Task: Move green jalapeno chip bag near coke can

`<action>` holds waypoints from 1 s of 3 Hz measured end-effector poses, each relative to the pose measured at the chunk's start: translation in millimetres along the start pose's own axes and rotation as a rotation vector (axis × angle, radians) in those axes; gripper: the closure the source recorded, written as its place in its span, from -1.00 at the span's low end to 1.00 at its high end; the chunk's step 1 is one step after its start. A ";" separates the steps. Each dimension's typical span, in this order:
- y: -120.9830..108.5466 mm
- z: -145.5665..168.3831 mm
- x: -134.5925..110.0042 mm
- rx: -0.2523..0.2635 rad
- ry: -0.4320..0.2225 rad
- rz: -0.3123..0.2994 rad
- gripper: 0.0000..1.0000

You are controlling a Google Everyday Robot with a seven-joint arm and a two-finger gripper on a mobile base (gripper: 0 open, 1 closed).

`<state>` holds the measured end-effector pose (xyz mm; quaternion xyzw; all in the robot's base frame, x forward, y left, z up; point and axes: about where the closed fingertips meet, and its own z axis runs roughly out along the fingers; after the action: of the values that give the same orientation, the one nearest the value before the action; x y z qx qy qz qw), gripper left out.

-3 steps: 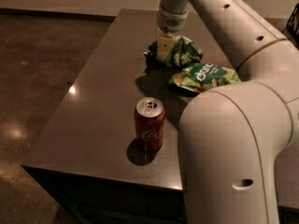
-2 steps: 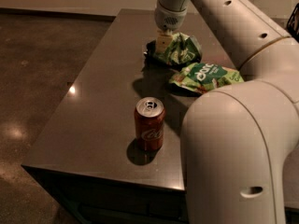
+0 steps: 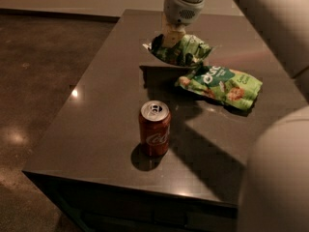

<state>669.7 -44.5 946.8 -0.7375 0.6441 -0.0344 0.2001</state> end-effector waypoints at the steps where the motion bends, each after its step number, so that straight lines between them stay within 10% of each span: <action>1: 37.2 -34.3 -10.7 -0.015 0.023 0.005 1.00; 3: 108.6 -58.9 -41.3 -0.097 0.063 0.009 1.00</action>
Offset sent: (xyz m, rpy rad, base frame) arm -0.1512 0.0038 0.0381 -0.1046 0.1082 -0.0507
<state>542.9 -29.2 972.6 -0.7419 0.6544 -0.0255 0.1440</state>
